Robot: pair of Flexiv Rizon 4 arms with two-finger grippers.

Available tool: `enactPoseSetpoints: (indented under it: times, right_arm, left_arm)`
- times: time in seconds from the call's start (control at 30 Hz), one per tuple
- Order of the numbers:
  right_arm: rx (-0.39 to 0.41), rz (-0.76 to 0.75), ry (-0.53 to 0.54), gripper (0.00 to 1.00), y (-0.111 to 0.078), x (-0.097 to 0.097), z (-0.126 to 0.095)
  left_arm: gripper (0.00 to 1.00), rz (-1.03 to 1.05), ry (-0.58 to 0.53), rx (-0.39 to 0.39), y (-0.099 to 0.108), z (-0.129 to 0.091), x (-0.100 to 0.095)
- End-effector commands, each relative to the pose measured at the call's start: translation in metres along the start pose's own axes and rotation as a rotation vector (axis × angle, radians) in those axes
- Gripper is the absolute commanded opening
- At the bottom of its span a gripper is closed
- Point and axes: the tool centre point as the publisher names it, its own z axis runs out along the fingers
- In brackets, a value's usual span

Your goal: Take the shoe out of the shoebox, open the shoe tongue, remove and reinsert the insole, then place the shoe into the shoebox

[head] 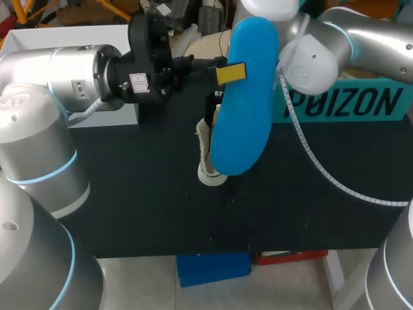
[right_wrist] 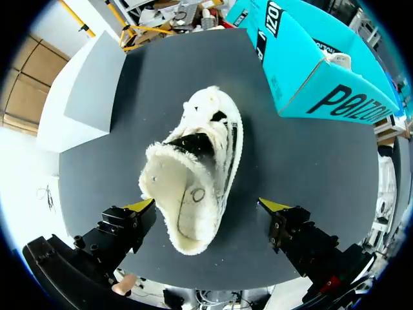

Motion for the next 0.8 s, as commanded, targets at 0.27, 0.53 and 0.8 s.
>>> enactPoseSetpoints:
  times: [0.27,0.53,0.8]
  right_arm:
    - [-0.041,-0.061,0.451,1.0,-0.007,-0.016,-0.004]
    - [-0.041,0.039,0.689,1.0,-0.009,-0.026,-0.021]
    - [-0.08,0.089,0.852,1.0,-0.001,-0.025,-0.039]
  left_arm:
    - [0.0,0.001,-0.003,0.001,0.001,0.001,0.0]
    - [0.0,0.001,-0.003,0.001,0.001,0.001,0.0]
    - [0.0,0.001,-0.003,0.001,0.001,0.001,0.0]
